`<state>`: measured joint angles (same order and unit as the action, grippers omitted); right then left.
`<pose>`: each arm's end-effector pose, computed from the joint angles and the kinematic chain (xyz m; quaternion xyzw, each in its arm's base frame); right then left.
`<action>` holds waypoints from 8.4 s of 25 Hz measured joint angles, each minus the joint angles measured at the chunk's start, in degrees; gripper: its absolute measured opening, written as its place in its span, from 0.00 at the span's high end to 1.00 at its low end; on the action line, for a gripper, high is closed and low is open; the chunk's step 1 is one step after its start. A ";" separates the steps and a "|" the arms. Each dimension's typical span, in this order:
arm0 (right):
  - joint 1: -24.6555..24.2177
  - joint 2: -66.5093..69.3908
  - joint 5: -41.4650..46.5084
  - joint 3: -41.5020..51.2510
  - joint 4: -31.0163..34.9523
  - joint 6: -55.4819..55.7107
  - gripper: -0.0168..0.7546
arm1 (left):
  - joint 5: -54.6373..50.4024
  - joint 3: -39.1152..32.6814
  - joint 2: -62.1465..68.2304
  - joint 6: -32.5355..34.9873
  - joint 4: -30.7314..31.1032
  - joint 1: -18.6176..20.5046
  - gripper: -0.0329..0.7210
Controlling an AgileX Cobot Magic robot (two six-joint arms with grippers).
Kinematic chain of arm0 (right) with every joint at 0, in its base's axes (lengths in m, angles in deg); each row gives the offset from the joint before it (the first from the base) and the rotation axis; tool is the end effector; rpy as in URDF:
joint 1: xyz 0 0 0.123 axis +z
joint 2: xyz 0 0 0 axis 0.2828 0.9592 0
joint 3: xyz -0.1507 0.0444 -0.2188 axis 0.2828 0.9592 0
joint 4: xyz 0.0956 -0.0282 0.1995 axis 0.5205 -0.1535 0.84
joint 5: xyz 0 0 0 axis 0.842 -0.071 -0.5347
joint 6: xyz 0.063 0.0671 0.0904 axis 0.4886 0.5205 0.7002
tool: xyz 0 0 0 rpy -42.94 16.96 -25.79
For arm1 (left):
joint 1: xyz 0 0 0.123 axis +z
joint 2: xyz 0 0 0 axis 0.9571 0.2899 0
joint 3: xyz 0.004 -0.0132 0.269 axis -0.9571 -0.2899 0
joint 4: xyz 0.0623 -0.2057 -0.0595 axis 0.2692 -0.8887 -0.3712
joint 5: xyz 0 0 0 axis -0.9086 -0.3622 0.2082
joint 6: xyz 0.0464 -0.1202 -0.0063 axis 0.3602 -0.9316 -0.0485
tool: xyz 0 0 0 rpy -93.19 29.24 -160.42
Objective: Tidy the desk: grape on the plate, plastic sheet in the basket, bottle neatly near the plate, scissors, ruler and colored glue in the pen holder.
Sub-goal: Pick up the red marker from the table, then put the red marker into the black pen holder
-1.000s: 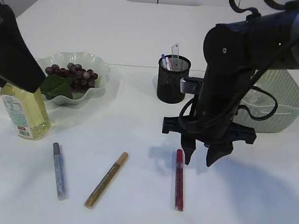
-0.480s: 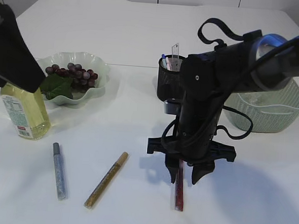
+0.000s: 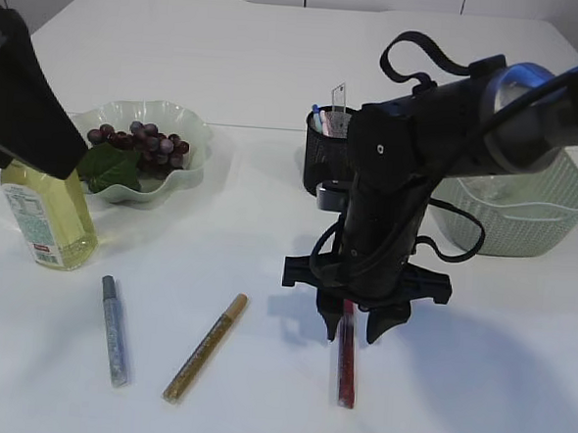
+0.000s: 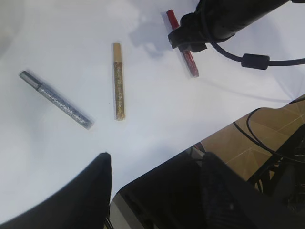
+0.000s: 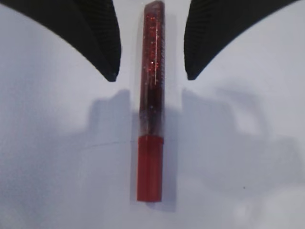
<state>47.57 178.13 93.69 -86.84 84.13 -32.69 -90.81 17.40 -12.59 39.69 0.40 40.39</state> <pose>0.2983 0.1884 0.1140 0.0353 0.9988 0.0350 0.0034 0.1778 -0.1461 0.3322 0.1893 0.9482 -0.1840 0.1768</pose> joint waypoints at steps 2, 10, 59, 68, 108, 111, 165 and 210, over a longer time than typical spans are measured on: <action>0.00 0.47 0.01 0.00 0.00 0.02 0.51 | 0.00 0.00 0.00 0.00 0.00 0.00 0.38; 0.00 3.34 0.48 -0.52 1.03 0.14 0.51 | 0.00 0.00 0.00 0.00 0.00 0.00 0.38; 0.00 4.60 1.72 -0.80 1.51 -1.34 0.75 | 0.00 0.00 0.00 0.10 0.20 0.00 0.38; 0.00 4.64 3.62 -0.80 1.41 -6.12 0.75 | 0.00 0.00 0.00 0.10 0.20 0.00 0.38; 0.00 -15.80 -22.47 9.96 -0.17 -35.98 0.76 | 0.00 0.00 0.00 0.10 0.20 0.00 0.38; 0.00 -19.54 -29.79 14.78 -1.46 -36.08 0.76 | 0.00 0.00 0.00 0.10 0.20 0.00 0.38; -13.82 3.56 -75.01 -1.51 -3.51 -36.22 0.77 | 0.00 0.00 0.00 0.10 0.00 0.00 0.48; -14.61 -2.88 -27.19 -16.58 2.12 -35.96 0.54 | 0.00 0.00 0.00 -0.76 -1.36 0.00 0.48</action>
<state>32.96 175.25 66.50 -103.42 86.25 -68.66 -90.81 17.40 -12.59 38.93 -0.96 40.39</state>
